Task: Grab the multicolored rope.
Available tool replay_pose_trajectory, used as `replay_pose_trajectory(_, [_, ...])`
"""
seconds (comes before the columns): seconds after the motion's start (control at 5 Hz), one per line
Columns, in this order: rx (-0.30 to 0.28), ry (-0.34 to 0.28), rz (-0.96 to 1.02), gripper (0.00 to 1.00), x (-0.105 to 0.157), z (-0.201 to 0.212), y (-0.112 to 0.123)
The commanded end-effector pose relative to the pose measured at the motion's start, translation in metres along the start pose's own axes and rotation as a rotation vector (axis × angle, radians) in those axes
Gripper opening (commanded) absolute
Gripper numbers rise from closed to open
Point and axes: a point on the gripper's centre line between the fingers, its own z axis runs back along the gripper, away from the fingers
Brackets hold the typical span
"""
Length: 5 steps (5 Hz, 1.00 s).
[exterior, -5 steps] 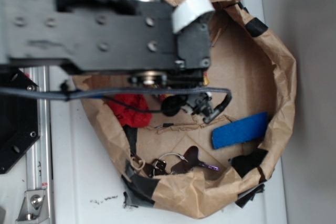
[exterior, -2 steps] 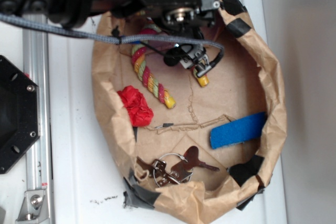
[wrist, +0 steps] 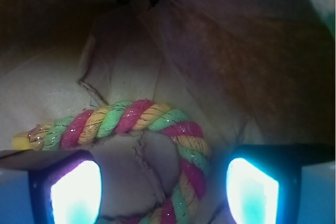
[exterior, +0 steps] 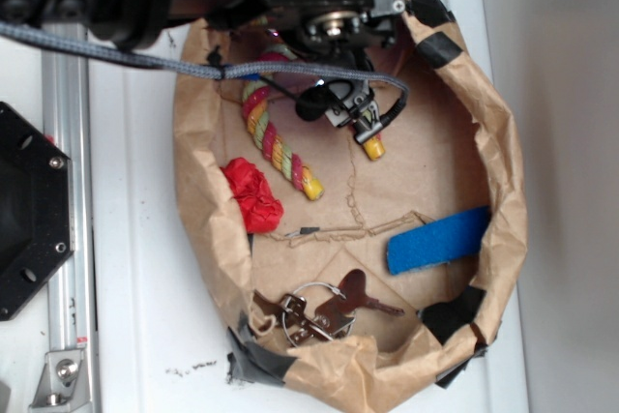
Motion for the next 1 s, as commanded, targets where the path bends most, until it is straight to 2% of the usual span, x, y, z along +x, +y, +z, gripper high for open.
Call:
replay_pose_trajectory(0.0, [-0.085, -0.062, -0.063, 1.00, 0.009, -0.023, 0.012])
replay_pose_trajectory(0.2, [-0.149, -0.071, -0.133, 1.00, 0.004, -0.058, 0.000])
replay_pose_trajectory(0.4, [-0.167, -0.067, -0.145, 0.15, 0.001, -0.060, -0.001])
replay_pose_trajectory(0.6, [-0.152, -0.084, -0.152, 0.00, 0.000, -0.058, -0.001])
replay_pose_trajectory(0.8, [-0.122, -0.099, -0.169, 0.00, 0.002, -0.065, -0.004])
